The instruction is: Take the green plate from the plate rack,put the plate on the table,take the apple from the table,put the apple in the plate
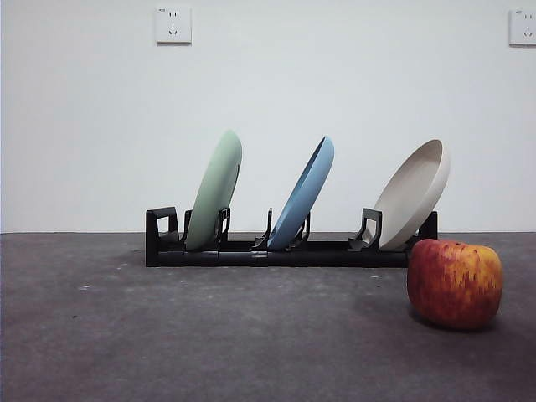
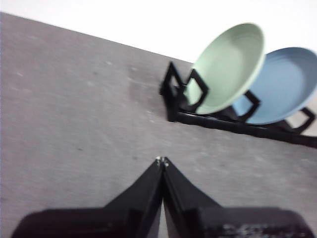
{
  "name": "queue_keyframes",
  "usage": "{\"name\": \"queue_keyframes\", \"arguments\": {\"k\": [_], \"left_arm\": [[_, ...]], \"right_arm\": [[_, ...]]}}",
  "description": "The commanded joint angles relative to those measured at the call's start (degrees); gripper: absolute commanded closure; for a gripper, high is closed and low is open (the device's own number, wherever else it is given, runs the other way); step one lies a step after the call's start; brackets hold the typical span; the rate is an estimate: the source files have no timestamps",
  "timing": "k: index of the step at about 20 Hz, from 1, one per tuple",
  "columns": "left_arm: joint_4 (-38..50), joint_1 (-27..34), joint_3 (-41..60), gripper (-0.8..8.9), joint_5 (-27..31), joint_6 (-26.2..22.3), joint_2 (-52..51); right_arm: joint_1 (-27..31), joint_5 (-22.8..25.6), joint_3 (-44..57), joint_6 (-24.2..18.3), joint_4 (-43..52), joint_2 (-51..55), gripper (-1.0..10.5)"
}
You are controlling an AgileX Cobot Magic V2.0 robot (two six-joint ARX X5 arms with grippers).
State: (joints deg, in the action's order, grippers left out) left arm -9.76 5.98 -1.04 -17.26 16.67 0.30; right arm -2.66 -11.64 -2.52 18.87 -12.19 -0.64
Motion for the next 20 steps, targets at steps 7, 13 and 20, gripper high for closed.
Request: {"name": "queue_keyframes", "arguments": {"k": [7, 13, 20], "left_arm": [[-2.7, 0.1, -6.0, 8.21, -7.4, 5.7, -0.1], [-6.2, 0.1, -13.6, 8.21, -11.9, 5.6, 2.7], [-13.5, 0.1, -22.9, 8.21, -20.3, 0.0, 10.3]], "right_arm": [[-0.1, -2.7, -7.8, 4.4, 0.9, -2.7, 9.6], [-0.2, -6.9, -17.5, 2.0, -6.5, -10.6, 9.6], [-0.6, -11.9, -32.2, -9.6, -22.4, -22.6, 9.6]]}}
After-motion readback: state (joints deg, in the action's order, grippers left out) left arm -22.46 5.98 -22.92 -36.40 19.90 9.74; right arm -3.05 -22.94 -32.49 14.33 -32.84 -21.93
